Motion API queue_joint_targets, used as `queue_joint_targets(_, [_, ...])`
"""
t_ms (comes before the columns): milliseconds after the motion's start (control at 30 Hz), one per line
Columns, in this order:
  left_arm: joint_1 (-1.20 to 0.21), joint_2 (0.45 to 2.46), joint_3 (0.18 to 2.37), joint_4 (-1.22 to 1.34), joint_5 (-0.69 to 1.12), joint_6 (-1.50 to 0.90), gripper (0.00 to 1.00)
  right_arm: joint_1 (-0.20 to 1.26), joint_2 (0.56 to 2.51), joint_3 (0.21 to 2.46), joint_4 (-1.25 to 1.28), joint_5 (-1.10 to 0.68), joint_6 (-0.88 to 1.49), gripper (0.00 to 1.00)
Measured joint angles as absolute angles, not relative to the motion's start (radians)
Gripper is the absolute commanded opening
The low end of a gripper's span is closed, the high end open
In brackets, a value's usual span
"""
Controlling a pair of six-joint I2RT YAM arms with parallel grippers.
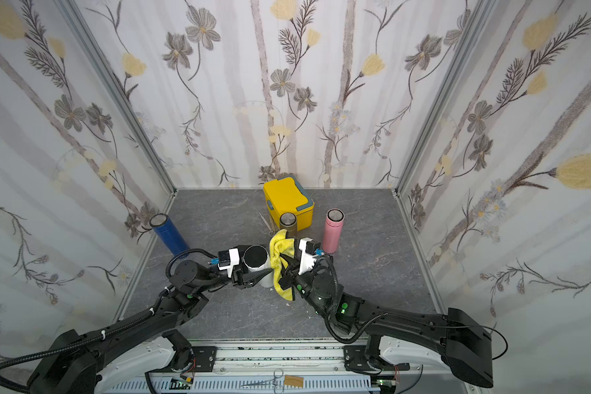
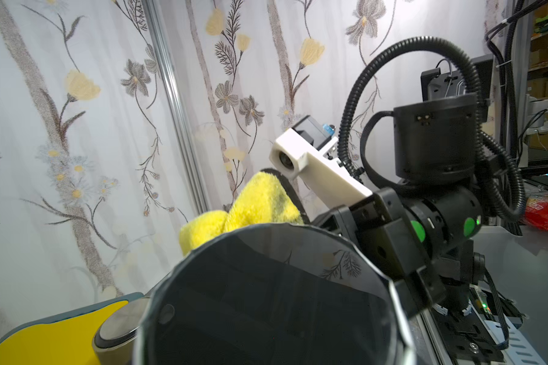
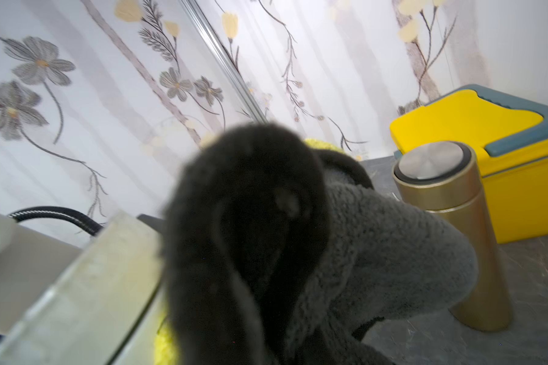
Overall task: Wipe the surface of the thermos
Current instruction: Wipe the dirt from the surface of the thermos.
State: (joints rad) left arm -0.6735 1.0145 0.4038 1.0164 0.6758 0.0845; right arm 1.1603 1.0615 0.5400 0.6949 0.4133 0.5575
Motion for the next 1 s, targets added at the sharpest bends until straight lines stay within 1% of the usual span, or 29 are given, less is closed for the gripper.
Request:
queue_joint_targets(133, [-0.673, 1.023, 0.404, 1.027, 0.711, 0.086, 0.0, 1.157, 1.116, 0.496, 0.735, 0.389, 0.571, 0.0])
queue_joint_targets(300, [-0.674, 1.029, 0.404, 1.029, 0.76, 0.074, 0.0, 1.15, 1.242, 0.348, 0.793, 0.372, 0.651, 0.0])
queue_joint_targets(367, [-0.675, 1.031, 0.404, 1.043, 0.77, 0.073, 0.0, 1.147, 1.231, 0.348, 0.78, 0.368, 0.654, 0.0])
queue_joint_targets(533, [-0.675, 1.031, 0.404, 1.068, 0.788, 0.071, 0.0, 1.145, 1.087, 0.468, 0.732, 0.351, 0.615, 0.0])
queue_joint_targets(633, [-0.674, 1.031, 0.404, 1.075, 0.803, 0.071, 0.0, 1.145, 1.054, 0.495, 0.744, 0.344, 0.593, 0.0])
queue_joint_targets(733, [-0.674, 1.031, 0.404, 1.091, 0.824, 0.07, 0.0, 1.145, 1.093, 0.467, 0.761, 0.337, 0.595, 0.0])
queue_joint_targets(867, [-0.675, 1.035, 0.403, 1.093, 0.846, 0.056, 0.0, 1.144, 1.189, 0.362, 0.791, 0.34, 0.648, 0.0])
queue_joint_targets(1000, [-0.675, 1.034, 0.402, 1.096, 0.855, 0.057, 0.0, 1.144, 1.186, 0.321, 0.789, 0.34, 0.665, 0.0])
